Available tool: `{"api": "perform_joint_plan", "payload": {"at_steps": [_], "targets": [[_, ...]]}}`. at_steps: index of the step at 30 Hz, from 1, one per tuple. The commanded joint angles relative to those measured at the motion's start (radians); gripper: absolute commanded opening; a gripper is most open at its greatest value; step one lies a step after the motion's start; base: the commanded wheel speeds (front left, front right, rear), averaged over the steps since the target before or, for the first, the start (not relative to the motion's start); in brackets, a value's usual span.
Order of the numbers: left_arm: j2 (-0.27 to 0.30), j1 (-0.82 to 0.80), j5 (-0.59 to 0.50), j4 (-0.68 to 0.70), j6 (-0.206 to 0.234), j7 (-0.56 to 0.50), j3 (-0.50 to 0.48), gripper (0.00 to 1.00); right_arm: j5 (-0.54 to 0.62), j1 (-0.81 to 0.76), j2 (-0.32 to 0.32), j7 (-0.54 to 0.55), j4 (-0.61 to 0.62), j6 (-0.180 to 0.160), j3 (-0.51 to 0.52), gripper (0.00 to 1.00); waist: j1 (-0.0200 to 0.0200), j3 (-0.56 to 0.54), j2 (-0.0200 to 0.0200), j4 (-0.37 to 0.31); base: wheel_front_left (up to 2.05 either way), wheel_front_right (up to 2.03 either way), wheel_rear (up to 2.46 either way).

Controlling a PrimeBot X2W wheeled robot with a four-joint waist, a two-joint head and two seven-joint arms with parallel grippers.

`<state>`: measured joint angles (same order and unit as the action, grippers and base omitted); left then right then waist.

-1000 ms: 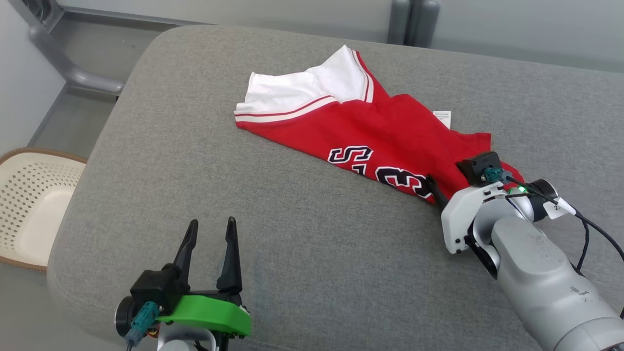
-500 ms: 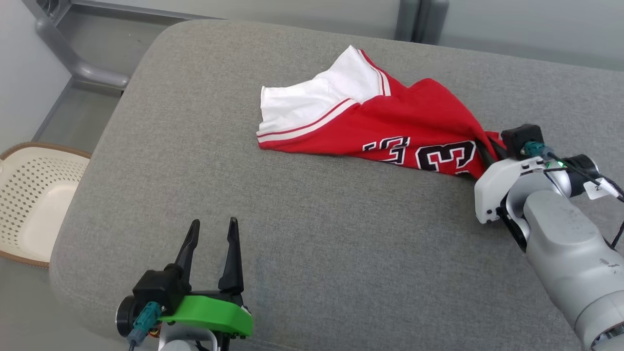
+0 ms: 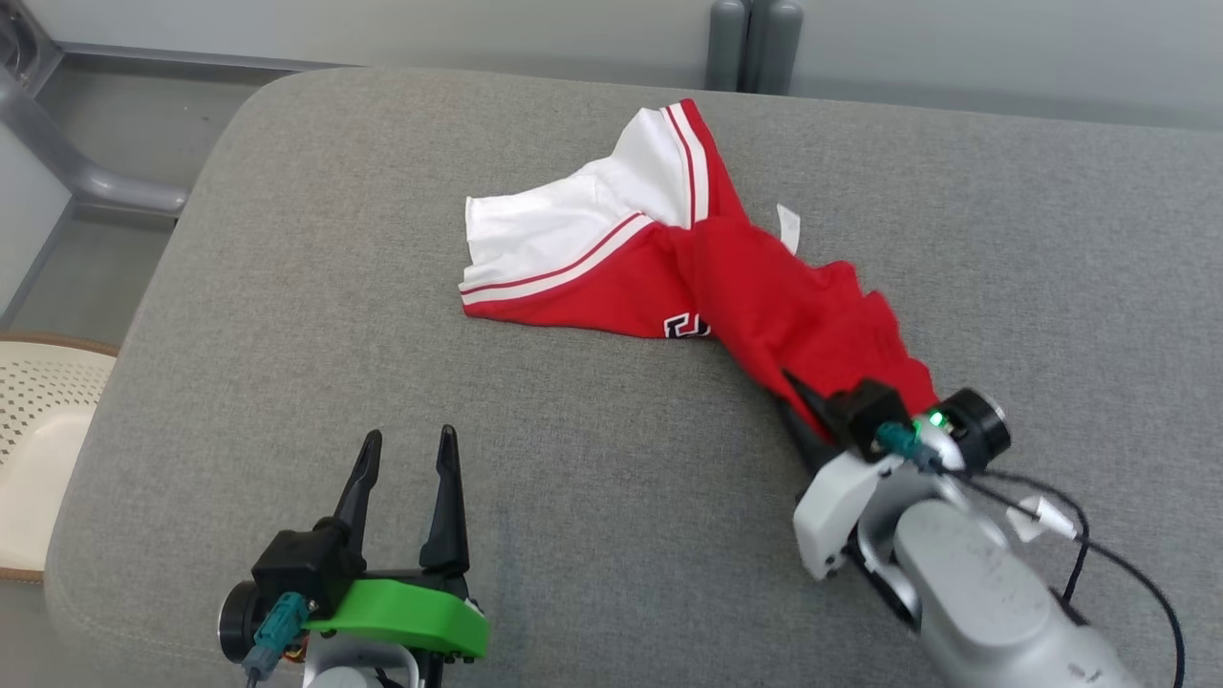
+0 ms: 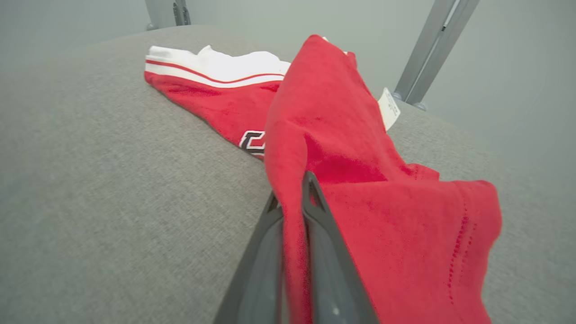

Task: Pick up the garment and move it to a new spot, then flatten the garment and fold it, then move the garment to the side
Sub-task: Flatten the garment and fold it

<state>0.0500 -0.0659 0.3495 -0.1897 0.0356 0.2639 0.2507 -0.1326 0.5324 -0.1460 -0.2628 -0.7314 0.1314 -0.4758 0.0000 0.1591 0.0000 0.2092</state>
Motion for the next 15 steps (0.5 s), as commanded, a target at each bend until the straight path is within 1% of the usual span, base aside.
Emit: {"api": "perform_joint_plan", "payload": {"at_steps": [1, 3, 7, 9, 10, 15], "targets": [[0.001, 0.009, -0.017, 0.001, -0.001, 0.0, -0.005, 1.0, 0.006, -0.047, 0.004, -0.002, 0.025, -0.001, -0.02, 0.0, 0.0, -0.006, 0.0, -0.011, 0.0, 0.0, 0.0], [0.002, 0.009, -0.018, 0.001, -0.003, 0.0, -0.01, 1.0, 0.005, -0.1, 0.017, -0.002, 0.063, -0.001, -0.051, 0.0, 0.0, -0.007, 0.0, -0.02, 0.0, 0.0, 0.0], [0.002, 0.01, -0.021, -0.002, -0.008, 0.0, -0.018, 1.0, -0.007, -0.166, 0.035, -0.002, 0.095, -0.001, -0.084, 0.0, 0.0, -0.011, 0.0, -0.033, 0.0, 0.0, 0.0], [0.002, 0.009, -0.022, -0.005, -0.008, 0.0, -0.02, 1.0, -0.016, -0.181, 0.043, -0.003, 0.106, -0.001, -0.097, 0.4, 0.0, -0.014, 0.0, -0.038, 0.0, 0.0, 0.0], [0.002, 0.009, -0.022, -0.006, -0.008, 0.0, -0.02, 1.0, -0.022, -0.183, 0.047, -0.003, 0.114, -0.001, -0.099, 1.0, 0.0, -0.016, 0.0, -0.041, 0.0, 0.0, 0.0], [0.002, 0.016, -0.025, -0.011, -0.009, 0.0, -0.025, 1.0, -0.064, -0.205, 0.046, -0.003, 0.185, -0.001, -0.096, 1.0, 0.0, -0.035, 0.0, -0.057, 0.0, 0.0, 0.0]]}}
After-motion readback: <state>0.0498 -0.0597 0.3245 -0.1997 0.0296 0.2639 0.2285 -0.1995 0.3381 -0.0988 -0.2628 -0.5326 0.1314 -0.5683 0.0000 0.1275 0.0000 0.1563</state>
